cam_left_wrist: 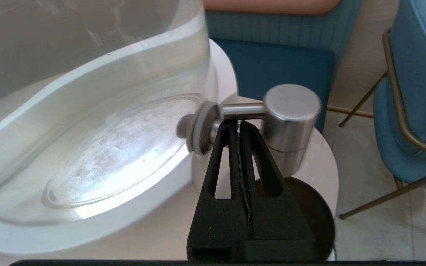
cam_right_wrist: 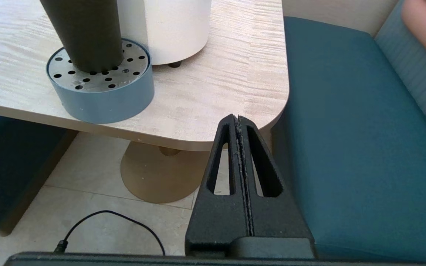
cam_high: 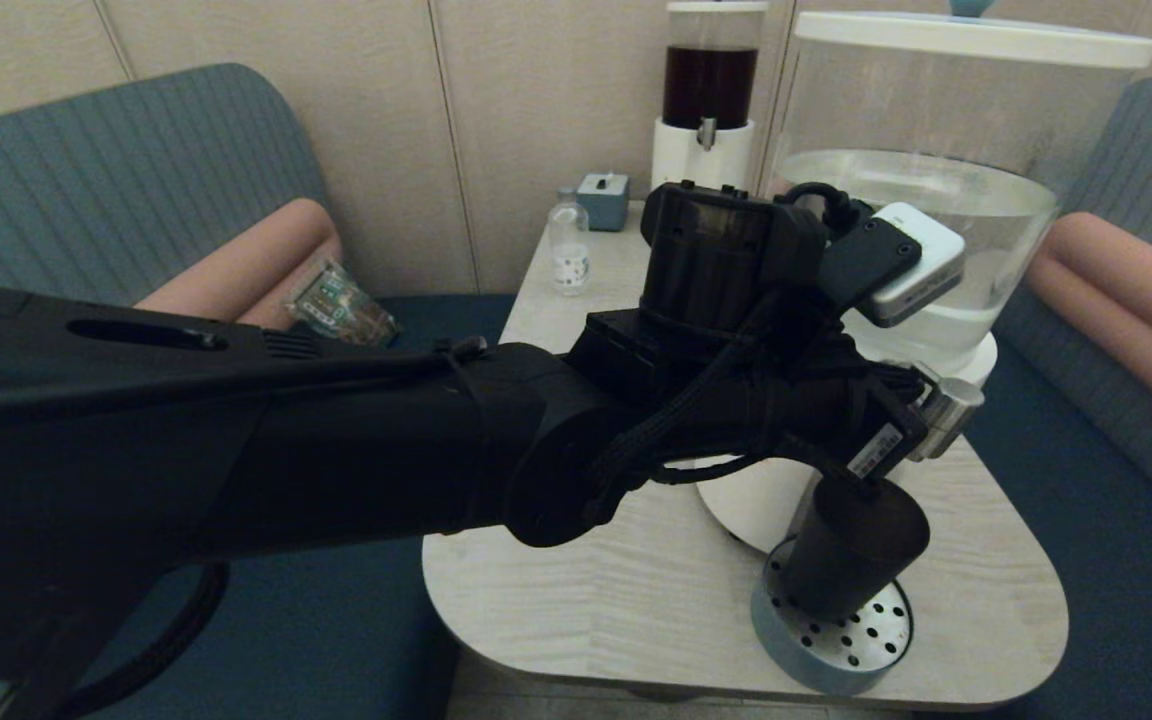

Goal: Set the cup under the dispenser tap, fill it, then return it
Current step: Turn off the faucet

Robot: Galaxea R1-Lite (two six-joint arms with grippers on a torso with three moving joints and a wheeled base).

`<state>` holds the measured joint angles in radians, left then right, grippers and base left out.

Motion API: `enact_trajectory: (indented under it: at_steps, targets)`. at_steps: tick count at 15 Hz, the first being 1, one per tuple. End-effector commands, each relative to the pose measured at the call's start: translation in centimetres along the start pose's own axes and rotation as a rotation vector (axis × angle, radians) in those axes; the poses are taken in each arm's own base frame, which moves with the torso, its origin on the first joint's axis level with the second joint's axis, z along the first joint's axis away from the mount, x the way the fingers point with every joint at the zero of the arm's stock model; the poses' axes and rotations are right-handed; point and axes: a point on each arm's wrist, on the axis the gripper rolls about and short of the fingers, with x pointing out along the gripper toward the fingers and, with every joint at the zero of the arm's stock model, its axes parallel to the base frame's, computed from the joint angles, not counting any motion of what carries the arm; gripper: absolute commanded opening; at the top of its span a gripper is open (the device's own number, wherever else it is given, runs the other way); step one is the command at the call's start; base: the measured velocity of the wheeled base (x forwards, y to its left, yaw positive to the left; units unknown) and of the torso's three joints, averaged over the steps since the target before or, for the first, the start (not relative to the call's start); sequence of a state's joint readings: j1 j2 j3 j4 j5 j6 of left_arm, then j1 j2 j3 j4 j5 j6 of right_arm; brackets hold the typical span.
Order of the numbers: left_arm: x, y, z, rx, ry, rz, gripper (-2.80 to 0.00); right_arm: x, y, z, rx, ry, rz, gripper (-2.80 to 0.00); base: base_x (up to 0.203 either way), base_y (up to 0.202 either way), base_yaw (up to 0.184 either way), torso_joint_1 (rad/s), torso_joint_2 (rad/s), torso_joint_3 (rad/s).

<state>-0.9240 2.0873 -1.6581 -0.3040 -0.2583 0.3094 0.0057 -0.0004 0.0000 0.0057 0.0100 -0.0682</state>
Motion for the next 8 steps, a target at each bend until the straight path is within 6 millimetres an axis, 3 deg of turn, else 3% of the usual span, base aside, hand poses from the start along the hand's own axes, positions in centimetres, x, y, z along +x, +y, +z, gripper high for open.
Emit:
enact_trajectory:
  at_steps: [1,8]
  targets:
    - [0.53,0.10,-0.20,0.003,-0.004,0.001,-2.80,0.00,0.00,-0.05,-0.001,0.001,0.001,-2.80,0.000,0.000,0.000,0.000,0.00,0.000]
    - [1.30,0.35,0.13,0.021,-0.031,0.010,-2.80,0.00,0.00,-0.05,-0.001,0.001,0.001,-2.80,0.000,0.000,0.000,0.000,0.00,0.000]
